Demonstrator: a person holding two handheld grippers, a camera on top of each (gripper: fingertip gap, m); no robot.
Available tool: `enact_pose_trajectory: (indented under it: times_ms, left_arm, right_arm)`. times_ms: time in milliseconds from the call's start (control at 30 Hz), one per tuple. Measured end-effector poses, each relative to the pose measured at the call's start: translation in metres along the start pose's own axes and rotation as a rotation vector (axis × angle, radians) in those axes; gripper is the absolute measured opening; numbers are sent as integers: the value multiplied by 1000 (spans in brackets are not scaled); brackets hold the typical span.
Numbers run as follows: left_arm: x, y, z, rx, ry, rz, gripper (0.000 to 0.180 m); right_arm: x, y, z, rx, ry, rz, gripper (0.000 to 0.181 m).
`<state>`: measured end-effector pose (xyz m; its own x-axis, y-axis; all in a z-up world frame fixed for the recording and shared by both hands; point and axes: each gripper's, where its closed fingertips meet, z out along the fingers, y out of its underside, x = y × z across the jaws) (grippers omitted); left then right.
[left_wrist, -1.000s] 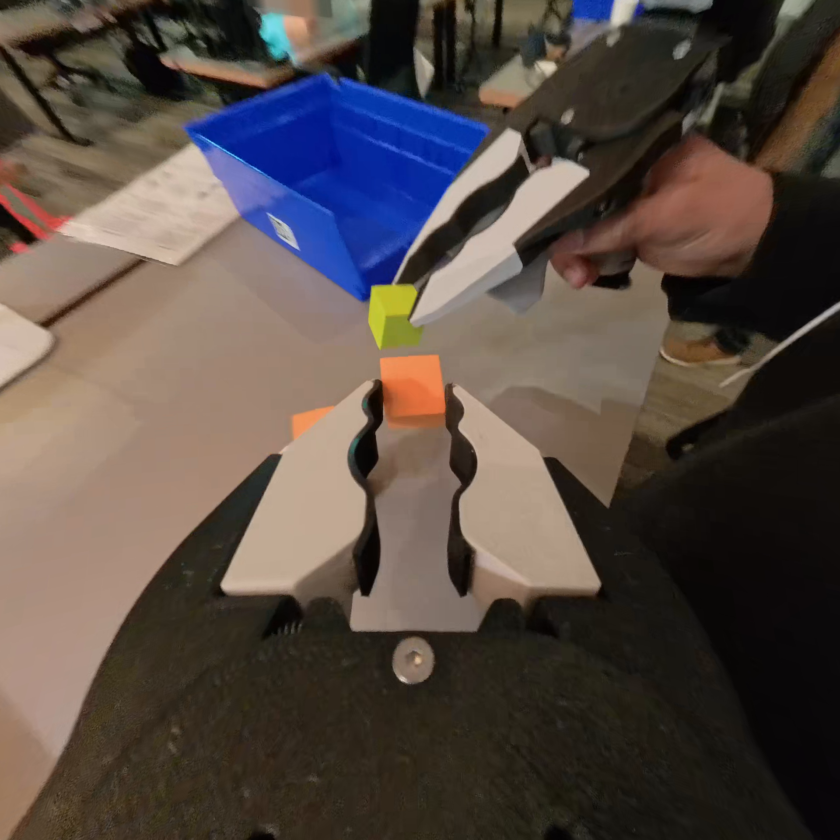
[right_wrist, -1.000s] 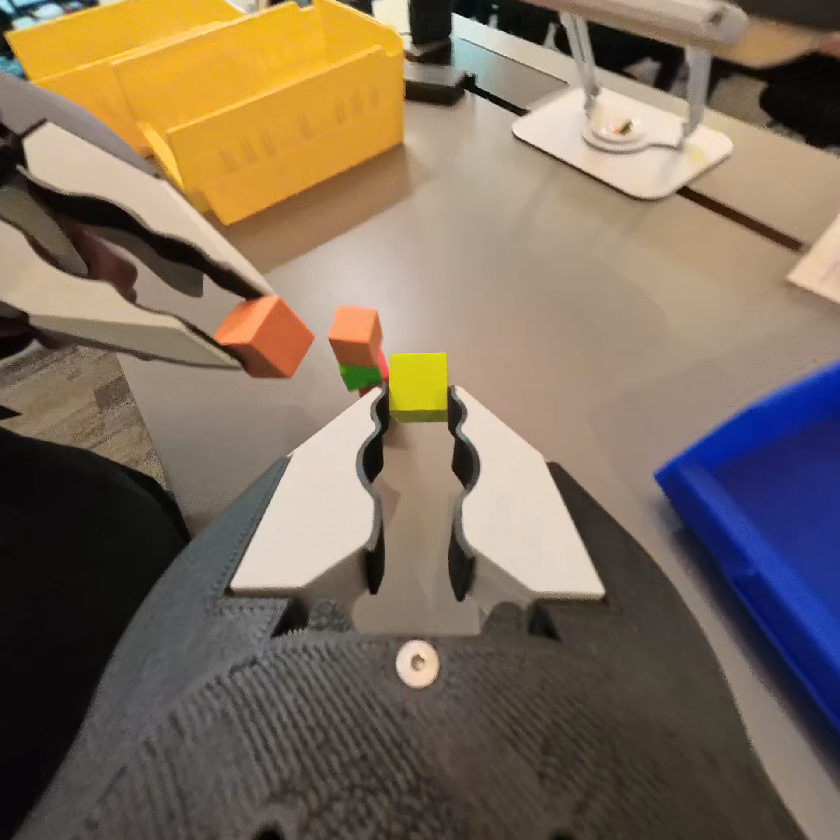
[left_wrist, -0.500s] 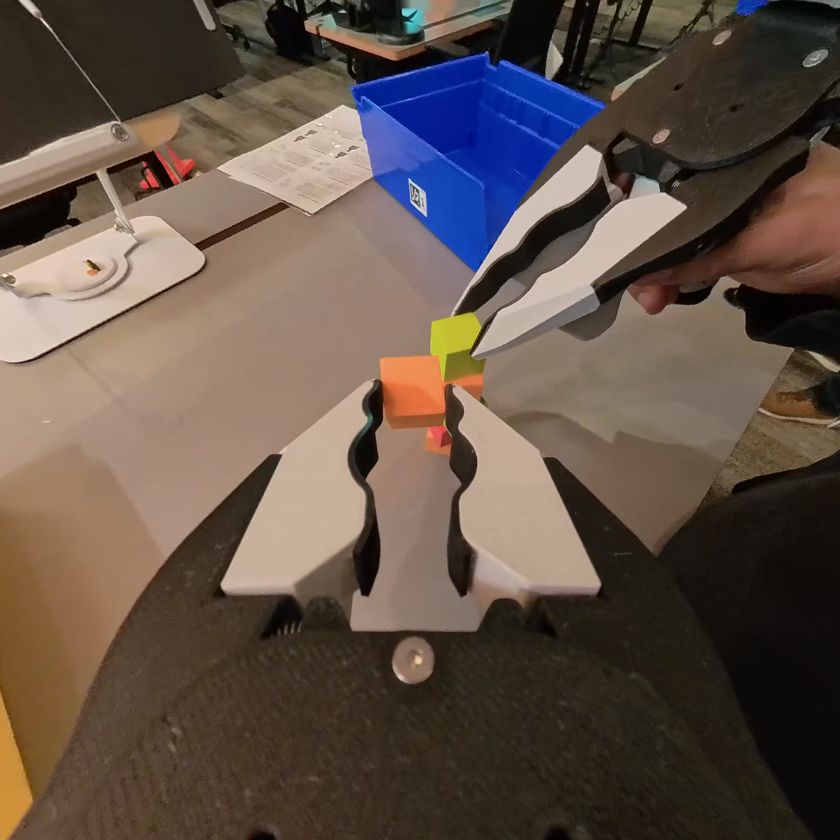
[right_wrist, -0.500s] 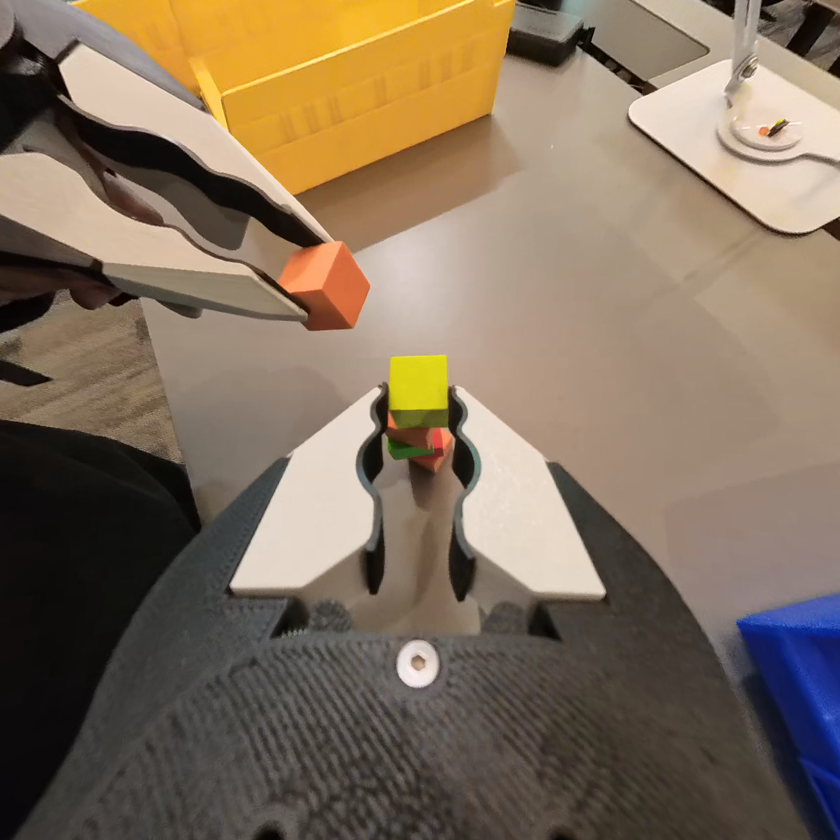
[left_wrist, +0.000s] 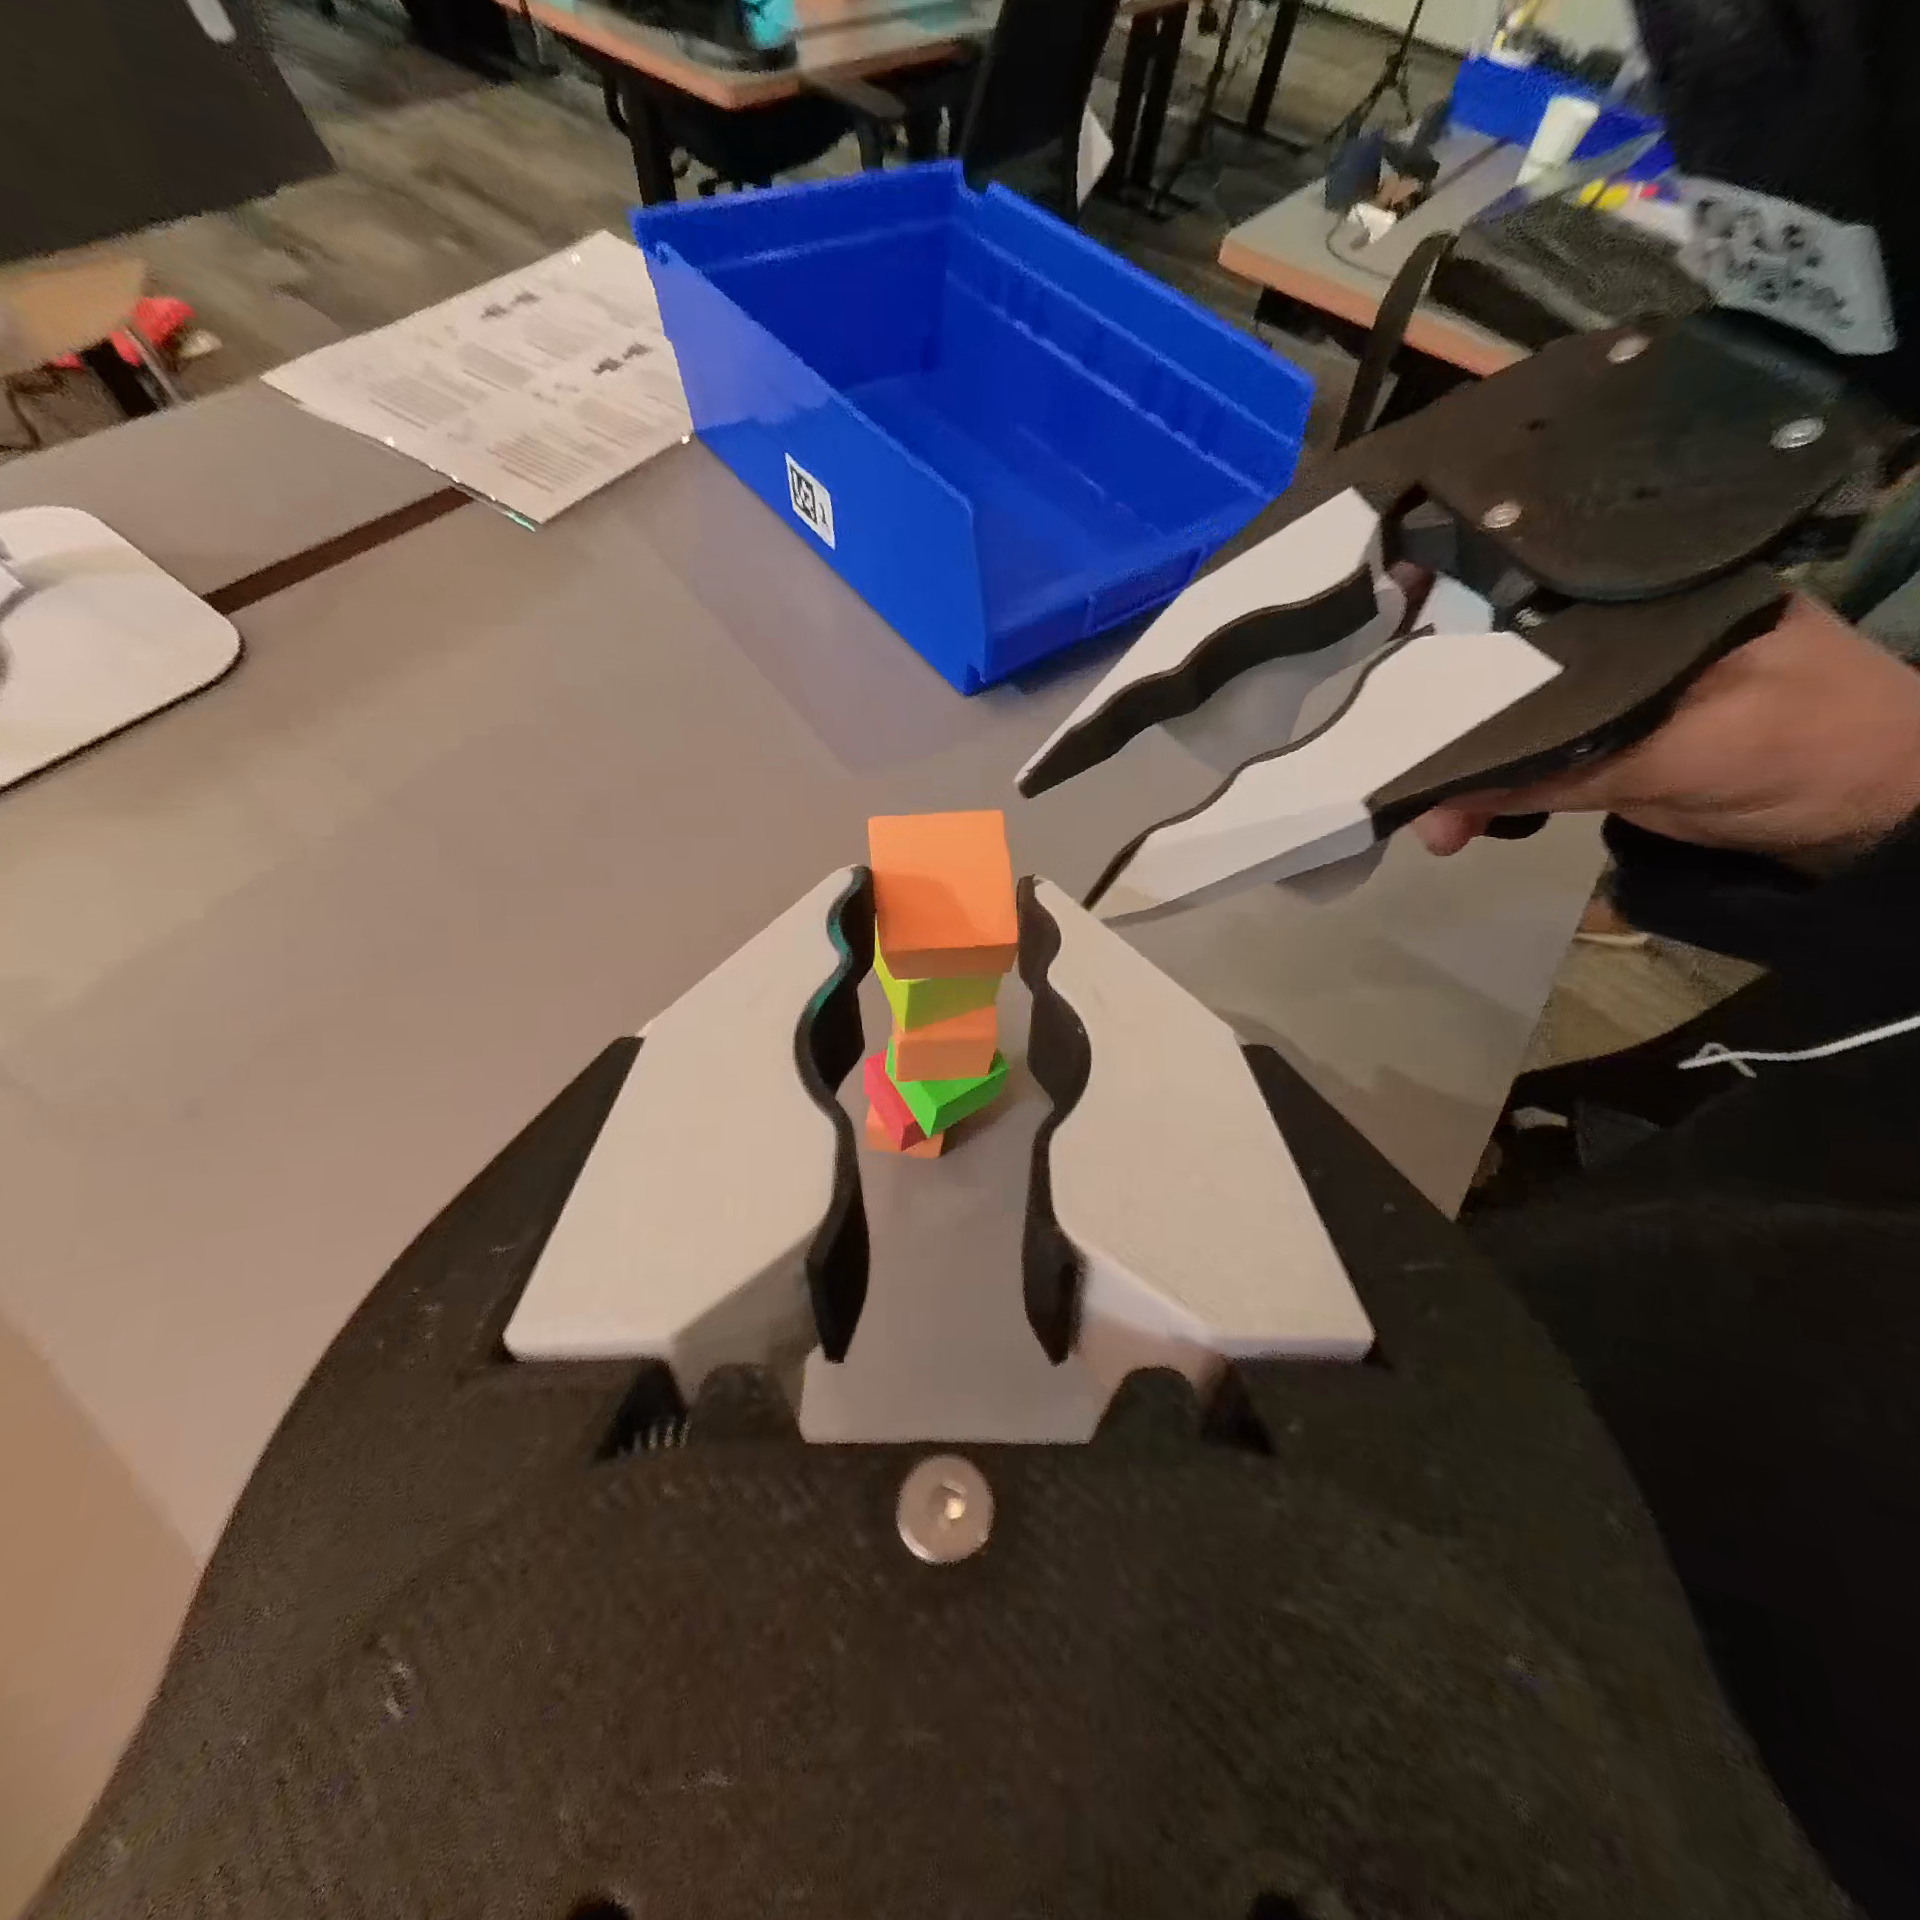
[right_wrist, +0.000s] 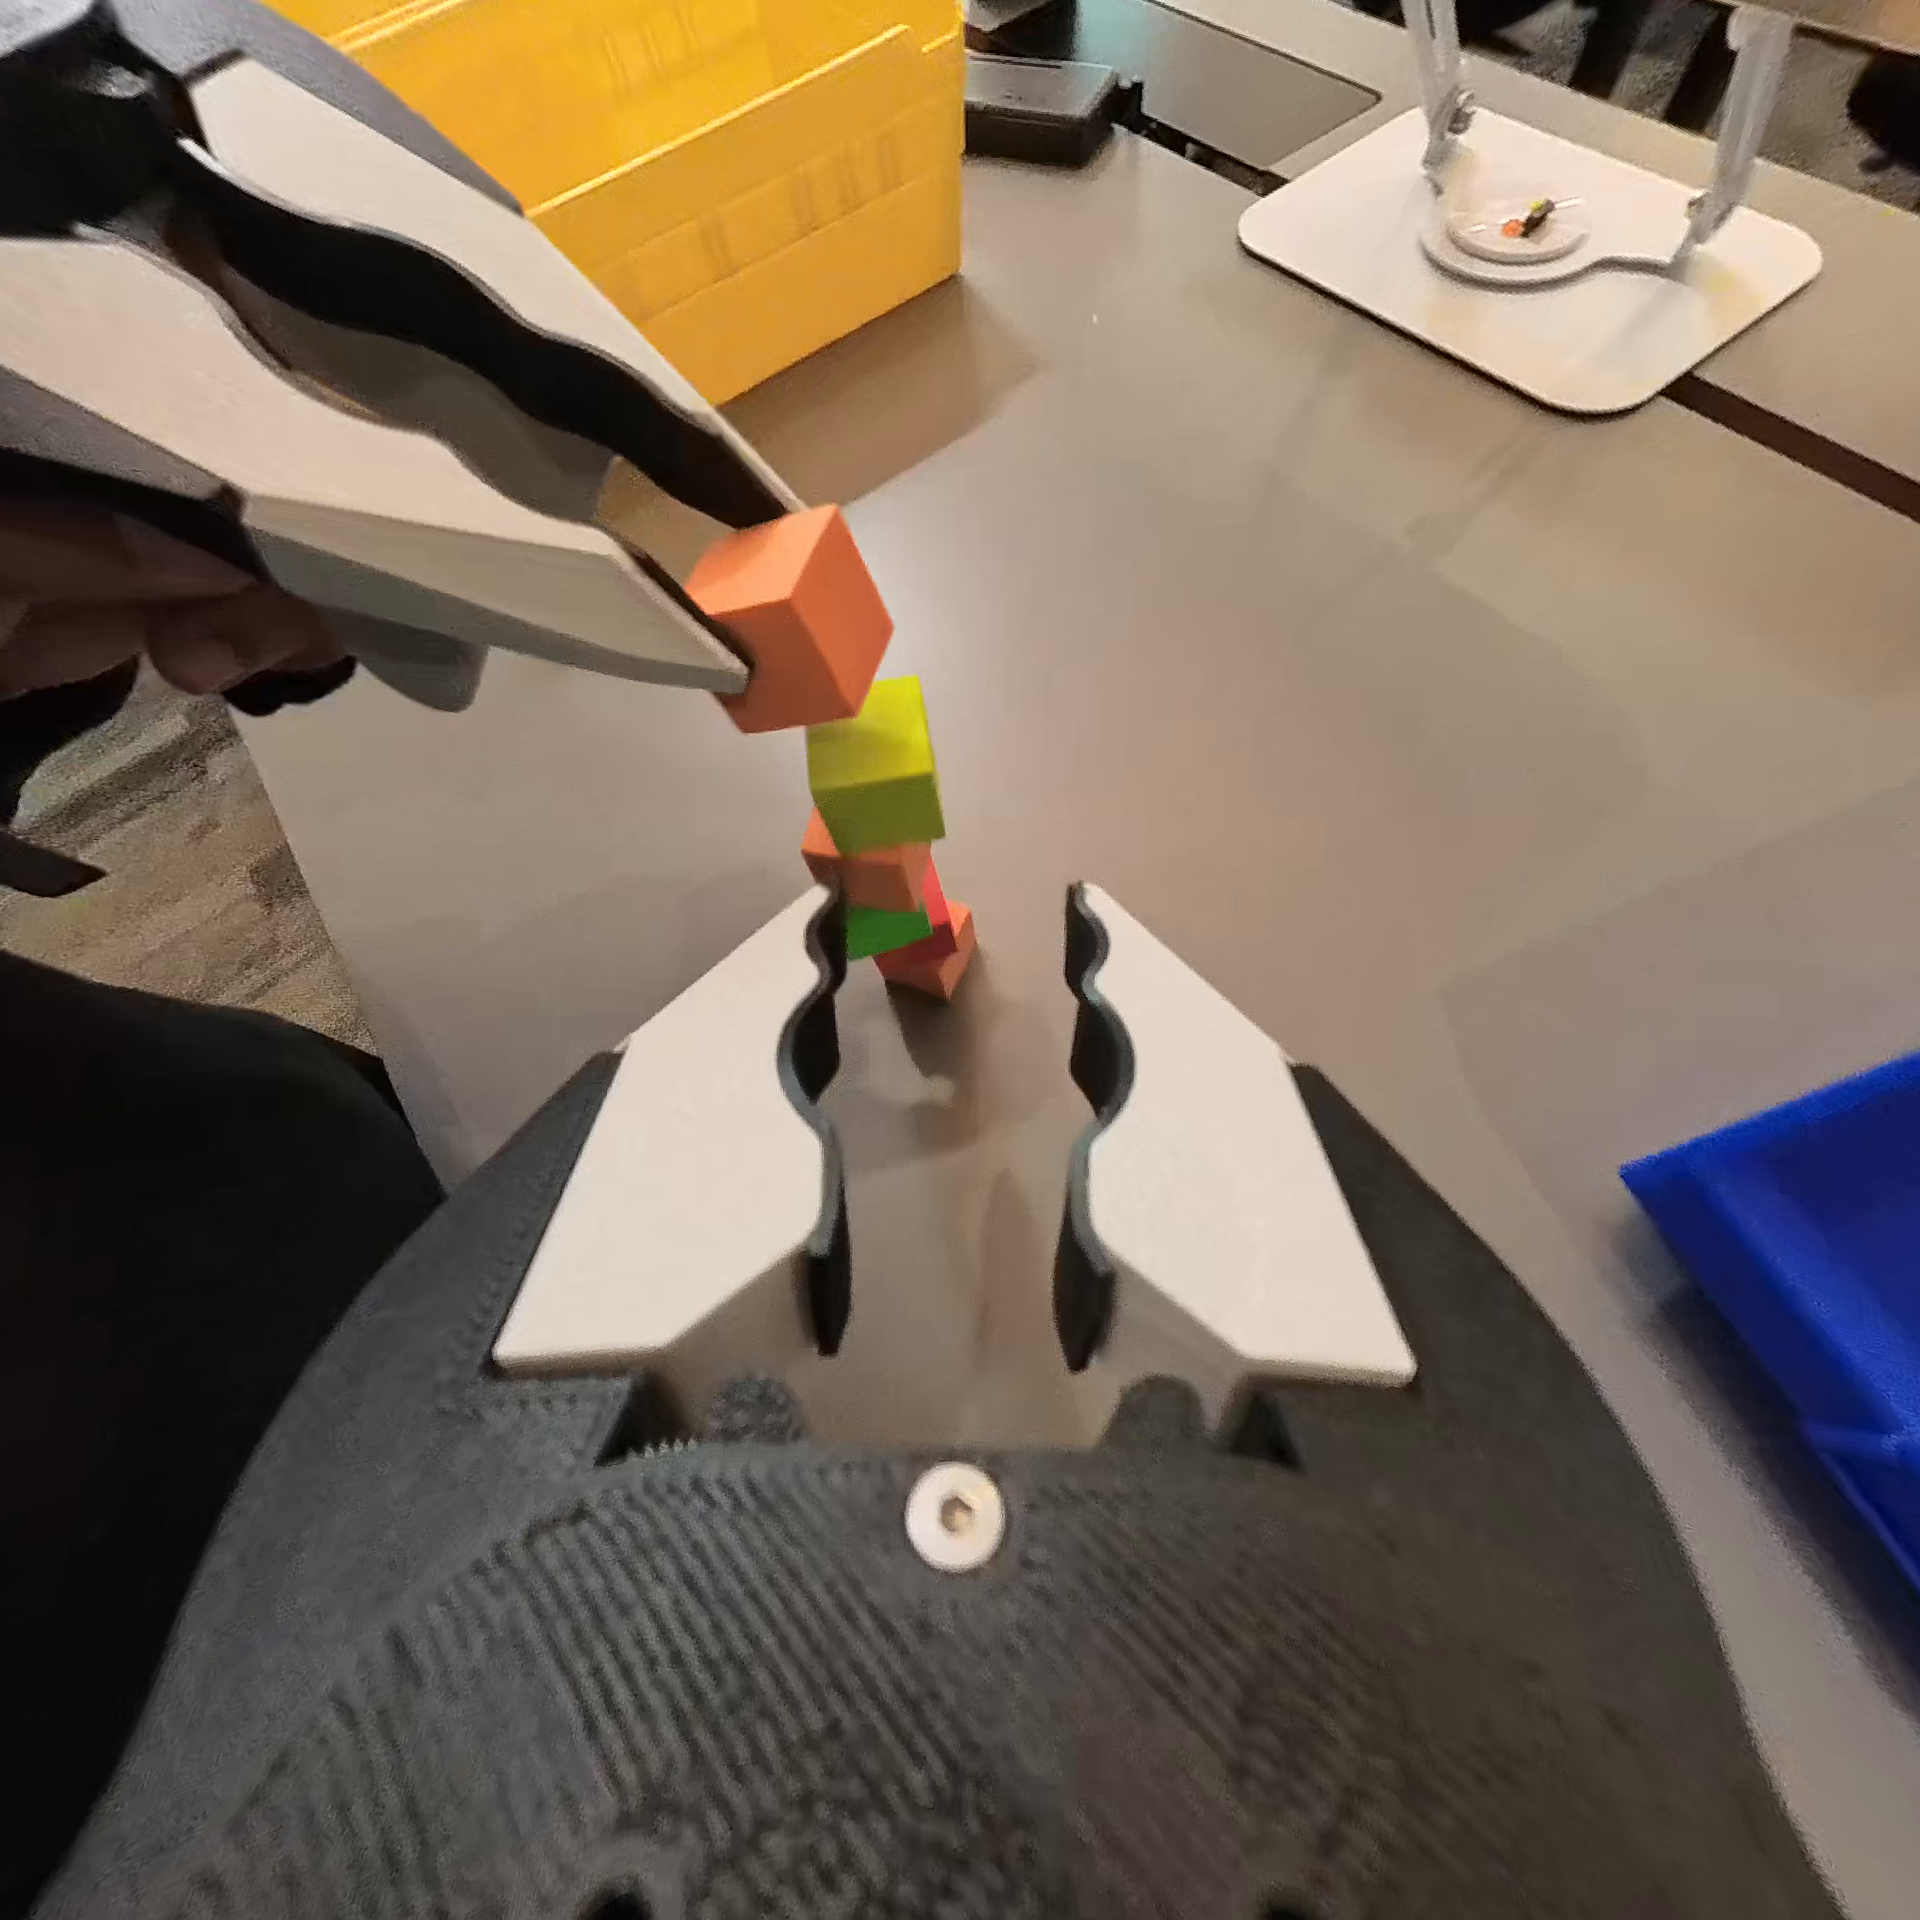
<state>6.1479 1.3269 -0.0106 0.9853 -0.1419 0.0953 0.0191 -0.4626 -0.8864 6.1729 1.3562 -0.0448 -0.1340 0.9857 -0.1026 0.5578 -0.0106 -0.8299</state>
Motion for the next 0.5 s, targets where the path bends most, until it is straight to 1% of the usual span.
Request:
enact_pose_trajectory:
  times_ms: [133,300,433,500]
  left_arm:
    - [0,7,11,-50,-3,6,23]
    - [0,7,16,-60,-3,-2,24]
    - [-3,5,12,-55,-19,13,37]
    - [-6,5,8,-47,-31,13,41]
  right_arm:
    - [4,10,-8,3,29,30,40]
    - [6,18,-14,8,47,54,40]
    - [5,21,-17,7,51,58,40]
    - [3,27,-16,-3,39,68,40]
